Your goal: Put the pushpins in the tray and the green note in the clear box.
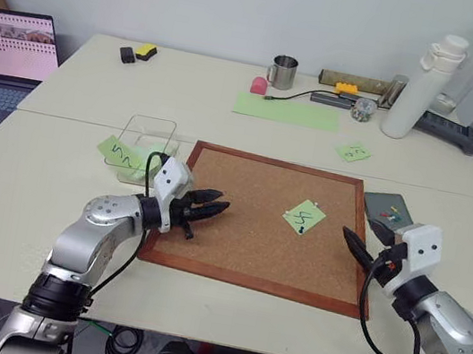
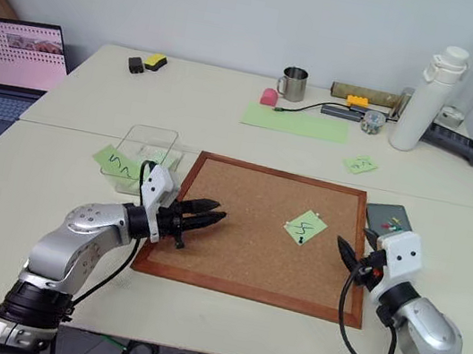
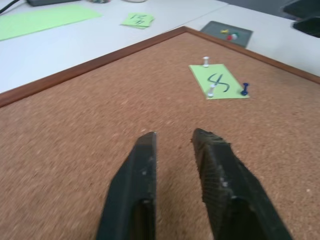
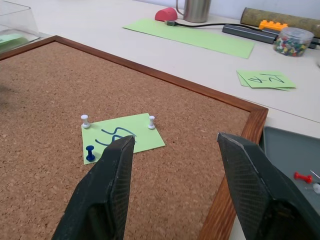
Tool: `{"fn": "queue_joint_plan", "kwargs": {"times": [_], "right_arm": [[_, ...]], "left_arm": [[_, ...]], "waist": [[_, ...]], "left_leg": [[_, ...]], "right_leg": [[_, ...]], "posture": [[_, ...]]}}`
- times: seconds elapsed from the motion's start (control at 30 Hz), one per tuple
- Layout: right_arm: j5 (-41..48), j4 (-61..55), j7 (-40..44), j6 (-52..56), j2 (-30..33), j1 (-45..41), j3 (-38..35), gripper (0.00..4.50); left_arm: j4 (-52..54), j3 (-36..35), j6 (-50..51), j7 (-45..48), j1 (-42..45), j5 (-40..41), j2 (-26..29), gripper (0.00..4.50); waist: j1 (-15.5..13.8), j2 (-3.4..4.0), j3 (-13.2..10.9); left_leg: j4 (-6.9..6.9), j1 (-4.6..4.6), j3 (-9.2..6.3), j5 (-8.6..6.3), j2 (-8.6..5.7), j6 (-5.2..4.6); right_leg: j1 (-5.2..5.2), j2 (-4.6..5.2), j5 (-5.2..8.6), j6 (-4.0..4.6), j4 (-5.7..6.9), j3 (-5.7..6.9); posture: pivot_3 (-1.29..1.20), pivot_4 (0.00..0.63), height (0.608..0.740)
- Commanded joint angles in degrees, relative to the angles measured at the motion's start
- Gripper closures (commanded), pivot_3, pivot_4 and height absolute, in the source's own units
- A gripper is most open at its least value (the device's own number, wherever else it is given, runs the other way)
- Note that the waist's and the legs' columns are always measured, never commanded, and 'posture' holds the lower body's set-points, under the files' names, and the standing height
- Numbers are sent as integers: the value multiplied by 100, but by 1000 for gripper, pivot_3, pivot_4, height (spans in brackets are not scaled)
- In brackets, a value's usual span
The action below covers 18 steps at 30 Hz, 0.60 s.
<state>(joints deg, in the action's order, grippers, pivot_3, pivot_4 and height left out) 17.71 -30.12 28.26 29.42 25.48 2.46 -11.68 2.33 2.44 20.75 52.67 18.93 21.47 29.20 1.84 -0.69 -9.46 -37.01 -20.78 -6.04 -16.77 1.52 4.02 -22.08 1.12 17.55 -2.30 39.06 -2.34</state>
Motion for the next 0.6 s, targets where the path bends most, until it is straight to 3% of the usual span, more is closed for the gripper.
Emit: {"fn": "queue_joint_plan", "kwargs": {"times": [0.03,0.13,0.37,0.6], "right_arm": [[62,175,162,-213,91,-159,74,1760],[47,311,178,-229,76,-317,198,1760],[-214,1066,8,-253,-138,-1041,692,1760],[-510,2134,-223,-249,-468,-1913,1121,1760]], "left_arm": [[-260,206,-592,309,206,-224,-29,3994],[-427,290,-759,326,301,-298,-150,4441],[-494,699,-812,138,159,-654,-448,4441],[-513,1018,-565,196,-70,-932,-349,4441]], "waist": [[-1,0,0],[0,0,0],[8,1,0],[12,2,0]], "left_leg": [[0,0,0,0,0,0],[-1,0,0,0,0,0],[-4,1,2,0,0,0],[-4,-2,-2,1,1,1]], "right_leg": [[1,0,0,0,-1,1],[0,0,0,0,0,0],[0,0,-1,-1,3,-3],[-5,0,-1,-1,4,0]], "posture": [[0,150,740],[0,150,740],[0,150,740],[0,150,740]]}}
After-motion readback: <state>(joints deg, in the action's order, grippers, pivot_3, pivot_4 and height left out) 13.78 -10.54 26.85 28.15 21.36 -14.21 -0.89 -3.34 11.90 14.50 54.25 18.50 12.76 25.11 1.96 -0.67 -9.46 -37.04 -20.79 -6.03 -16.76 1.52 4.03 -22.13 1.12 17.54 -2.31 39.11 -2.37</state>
